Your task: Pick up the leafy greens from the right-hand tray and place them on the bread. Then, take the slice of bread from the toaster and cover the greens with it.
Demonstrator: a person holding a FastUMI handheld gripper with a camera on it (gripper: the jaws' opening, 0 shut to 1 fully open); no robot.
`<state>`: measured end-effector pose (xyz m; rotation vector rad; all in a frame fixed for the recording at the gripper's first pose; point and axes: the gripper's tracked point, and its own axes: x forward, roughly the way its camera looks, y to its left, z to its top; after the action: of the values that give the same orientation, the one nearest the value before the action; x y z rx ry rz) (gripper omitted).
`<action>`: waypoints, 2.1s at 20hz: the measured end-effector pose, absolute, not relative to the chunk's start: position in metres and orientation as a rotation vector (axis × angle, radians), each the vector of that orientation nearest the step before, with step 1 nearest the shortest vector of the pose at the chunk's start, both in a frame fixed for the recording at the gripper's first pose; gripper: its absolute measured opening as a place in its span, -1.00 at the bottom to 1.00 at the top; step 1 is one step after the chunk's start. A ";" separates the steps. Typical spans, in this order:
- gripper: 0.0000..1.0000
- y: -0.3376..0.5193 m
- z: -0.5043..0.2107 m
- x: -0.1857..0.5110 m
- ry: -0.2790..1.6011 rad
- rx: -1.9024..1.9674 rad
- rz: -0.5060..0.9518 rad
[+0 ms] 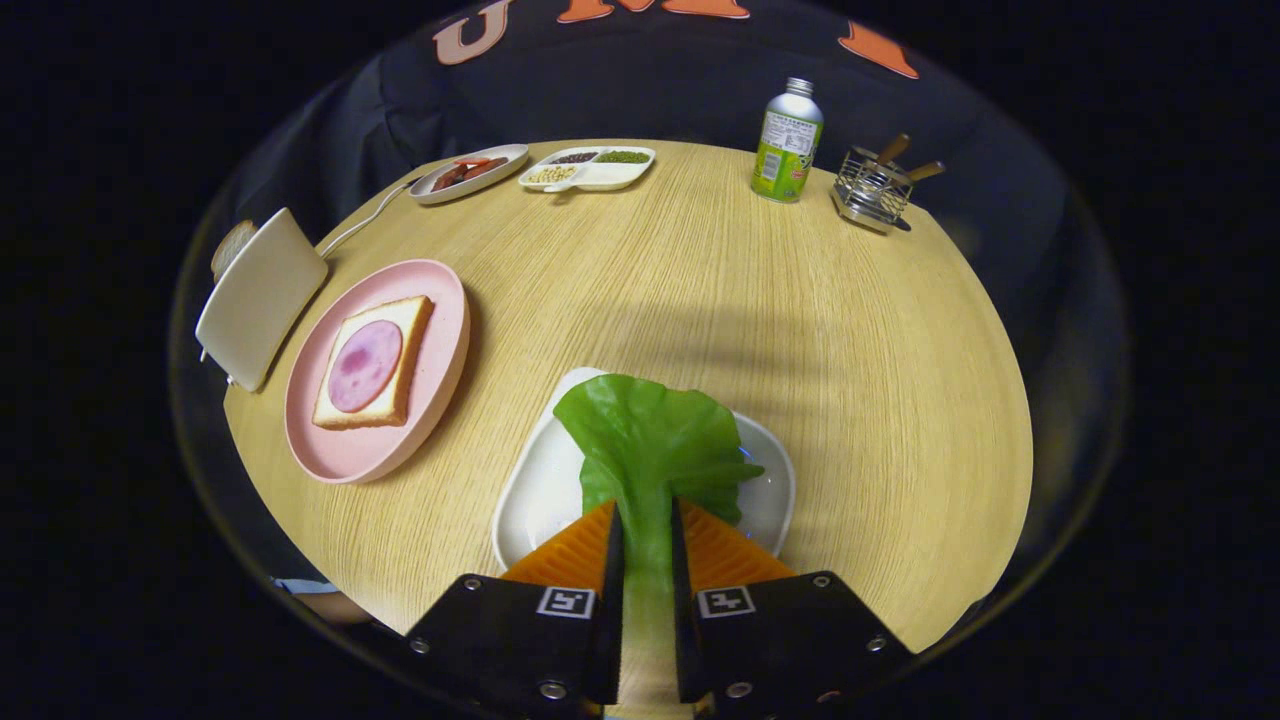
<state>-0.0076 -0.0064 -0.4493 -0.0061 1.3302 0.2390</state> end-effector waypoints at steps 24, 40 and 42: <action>-0.71 0.110 -0.346 0.037 1.163 0.136 0.413; -0.69 0.196 -0.375 0.068 1.194 0.158 0.490; -0.67 0.203 -0.378 0.066 1.199 0.154 0.500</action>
<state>0.0658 0.2034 -0.3782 0.1536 1.1994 0.4999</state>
